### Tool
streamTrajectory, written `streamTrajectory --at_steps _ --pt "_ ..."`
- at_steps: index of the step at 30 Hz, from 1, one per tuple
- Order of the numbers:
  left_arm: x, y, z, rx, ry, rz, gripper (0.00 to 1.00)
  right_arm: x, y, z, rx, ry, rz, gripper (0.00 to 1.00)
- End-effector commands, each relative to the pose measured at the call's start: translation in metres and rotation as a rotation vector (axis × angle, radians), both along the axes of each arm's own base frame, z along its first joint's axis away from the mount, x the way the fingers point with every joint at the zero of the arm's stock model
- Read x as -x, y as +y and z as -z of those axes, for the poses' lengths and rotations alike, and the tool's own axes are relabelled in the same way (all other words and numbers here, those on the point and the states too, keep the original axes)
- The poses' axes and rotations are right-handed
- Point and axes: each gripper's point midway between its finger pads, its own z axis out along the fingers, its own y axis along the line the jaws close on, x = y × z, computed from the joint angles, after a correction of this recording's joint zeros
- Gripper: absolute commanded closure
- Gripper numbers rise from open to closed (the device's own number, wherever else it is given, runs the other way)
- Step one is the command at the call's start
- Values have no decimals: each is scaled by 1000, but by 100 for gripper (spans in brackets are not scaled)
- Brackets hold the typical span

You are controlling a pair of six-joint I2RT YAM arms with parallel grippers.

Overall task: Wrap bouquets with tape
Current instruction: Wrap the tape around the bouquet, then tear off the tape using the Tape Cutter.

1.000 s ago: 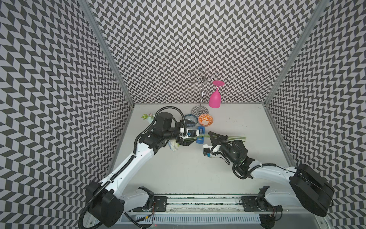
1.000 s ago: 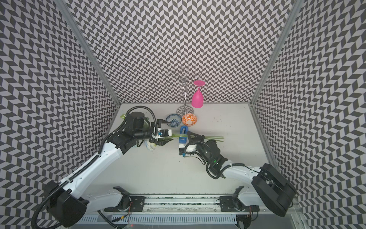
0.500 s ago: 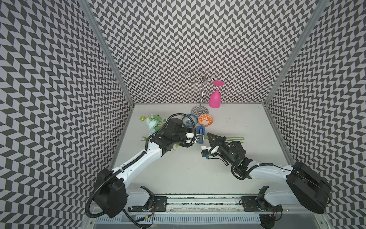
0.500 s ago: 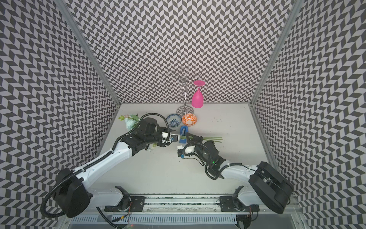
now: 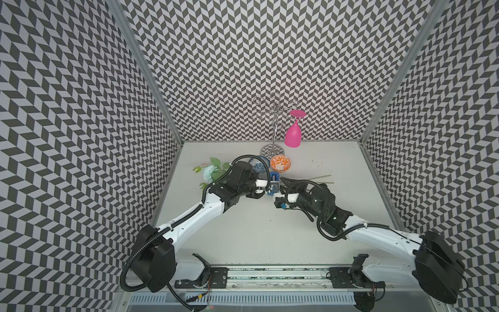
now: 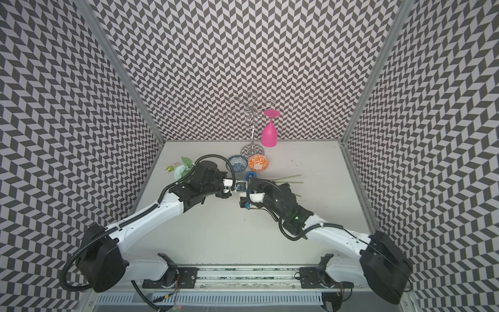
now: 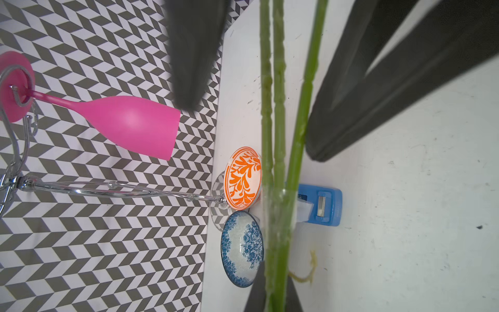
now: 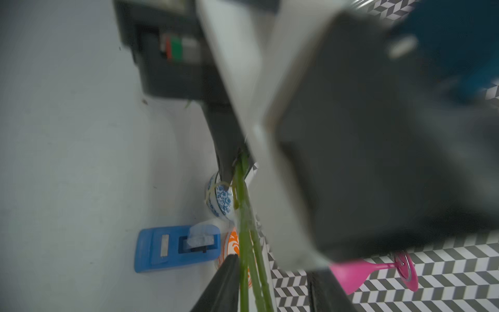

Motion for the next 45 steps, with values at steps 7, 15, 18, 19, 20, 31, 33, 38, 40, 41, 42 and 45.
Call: streamTrajectory --at_steps 7,15,18,19,20,31,33,38,40,41,42,45 --pt "-7 7 -6 16 -34 -23 100 37 -22 -50 -269 354 -214 44" --pt "25 7 -16 27 -77 45 100 -45 -96 -138 -919 578 140 16" --pt "44 3 -15 35 -115 72 100 -86 -98 -120 -1053 889 272 18" --pt "51 2 -12 36 -119 83 100 -94 -89 -104 -1041 995 291 20" --pt "54 1 -8 37 -120 84 100 -96 -81 -94 -1019 1069 287 22" --pt "71 -4 50 -82 43 60 100 -84 -31 45 -897 1638 192 33" --pt "72 -2 53 -96 61 52 100 -75 -26 66 -892 1723 181 35" --pt "76 -3 49 -87 65 63 100 -53 -5 99 -893 1840 129 37" --pt "76 -1 52 -95 70 59 100 -47 4 109 -881 1887 117 39" --pt "75 -1 53 -100 72 54 100 -46 6 112 -890 1893 120 40" --pt "75 -1 54 -102 73 54 100 -45 8 115 -904 1896 123 41" --pt "74 -2 58 -109 77 57 100 -43 14 126 -914 1916 154 42"
